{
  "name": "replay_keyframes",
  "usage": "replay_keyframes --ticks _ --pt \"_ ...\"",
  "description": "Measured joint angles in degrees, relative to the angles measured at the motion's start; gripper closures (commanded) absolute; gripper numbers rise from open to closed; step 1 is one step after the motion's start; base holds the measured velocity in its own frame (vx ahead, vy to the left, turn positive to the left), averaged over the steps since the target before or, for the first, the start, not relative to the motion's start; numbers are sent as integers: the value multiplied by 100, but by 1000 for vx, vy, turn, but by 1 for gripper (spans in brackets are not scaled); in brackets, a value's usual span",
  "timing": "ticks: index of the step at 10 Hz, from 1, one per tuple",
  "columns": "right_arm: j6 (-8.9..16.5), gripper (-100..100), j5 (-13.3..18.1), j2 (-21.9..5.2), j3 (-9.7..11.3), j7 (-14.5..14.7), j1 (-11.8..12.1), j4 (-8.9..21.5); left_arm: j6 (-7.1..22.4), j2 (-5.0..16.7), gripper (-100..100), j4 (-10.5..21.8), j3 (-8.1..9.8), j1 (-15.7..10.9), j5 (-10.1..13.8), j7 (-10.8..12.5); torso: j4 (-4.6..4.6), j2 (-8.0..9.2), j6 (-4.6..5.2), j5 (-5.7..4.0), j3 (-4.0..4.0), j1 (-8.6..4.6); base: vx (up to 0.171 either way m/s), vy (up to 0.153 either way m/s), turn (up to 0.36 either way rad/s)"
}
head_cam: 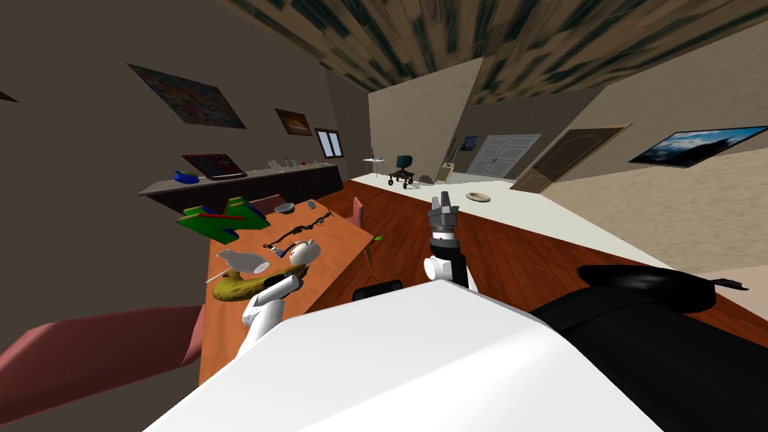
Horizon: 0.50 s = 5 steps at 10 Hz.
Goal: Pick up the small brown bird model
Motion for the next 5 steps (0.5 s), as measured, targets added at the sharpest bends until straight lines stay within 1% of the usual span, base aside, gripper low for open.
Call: replay_keyframes --ticks 1,2,3,4,5 --pt "0 0 0 0 0 0 0 0 0 0 0 0 0 0 0 0 0 0 0 0 0 -1 0 0 0" --pt "0 0 0 0 0 0 0 0 0 0 100 0 0 0 0 0 0 1 0 -1 0 -1 -53 -31 -63" --pt "0 0 0 0 0 0 -1 0 80 23 100 -69 22 -8 12 -6 3 16 3 -4 9 -12 -92 -57 -61" --pt "0 0 0 1 1 0 -1 0 190 36 100 -164 44 -16 14 -10 5 31 2 -5 17 -25 -41 -27 -7" --pt "0 0 0 0 0 0 -1 0 215 34 0 -174 46 -16 14 -10 4 22 0 -6 13 -17 -7 -5 3"
